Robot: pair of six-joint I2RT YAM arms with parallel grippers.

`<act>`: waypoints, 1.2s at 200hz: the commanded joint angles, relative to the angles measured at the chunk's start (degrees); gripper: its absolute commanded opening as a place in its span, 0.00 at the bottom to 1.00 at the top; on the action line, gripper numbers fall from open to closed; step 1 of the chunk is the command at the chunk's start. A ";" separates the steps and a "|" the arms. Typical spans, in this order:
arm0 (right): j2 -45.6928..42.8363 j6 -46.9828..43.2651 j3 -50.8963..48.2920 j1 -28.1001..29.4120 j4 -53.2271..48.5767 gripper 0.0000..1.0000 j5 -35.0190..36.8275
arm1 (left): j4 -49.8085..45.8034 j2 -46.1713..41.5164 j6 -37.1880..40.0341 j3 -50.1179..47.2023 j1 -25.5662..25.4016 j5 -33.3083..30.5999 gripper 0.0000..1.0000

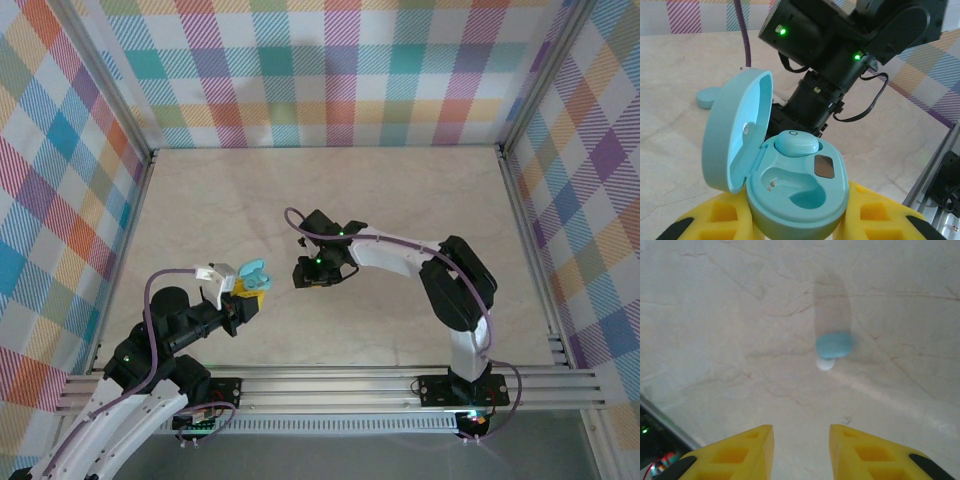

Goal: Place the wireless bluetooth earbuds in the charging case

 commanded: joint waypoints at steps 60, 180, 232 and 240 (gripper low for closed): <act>6.46 -0.72 7.07 0.76 -2.80 0.46 -0.07 | -0.17 0.39 -2.91 0.48 -0.46 -1.31 0.00; 13.18 -2.55 15.01 1.10 -7.34 0.46 1.52 | -1.62 -0.03 -2.71 -0.14 -0.46 -1.92 0.00; 13.51 -4.28 17.48 1.17 -8.30 0.46 1.55 | -2.08 -0.48 -2.87 -0.07 -0.45 -2.37 0.00; 13.37 -4.67 17.57 1.19 -8.76 0.46 1.96 | -2.19 -0.56 -2.87 -0.01 -0.46 -2.41 0.00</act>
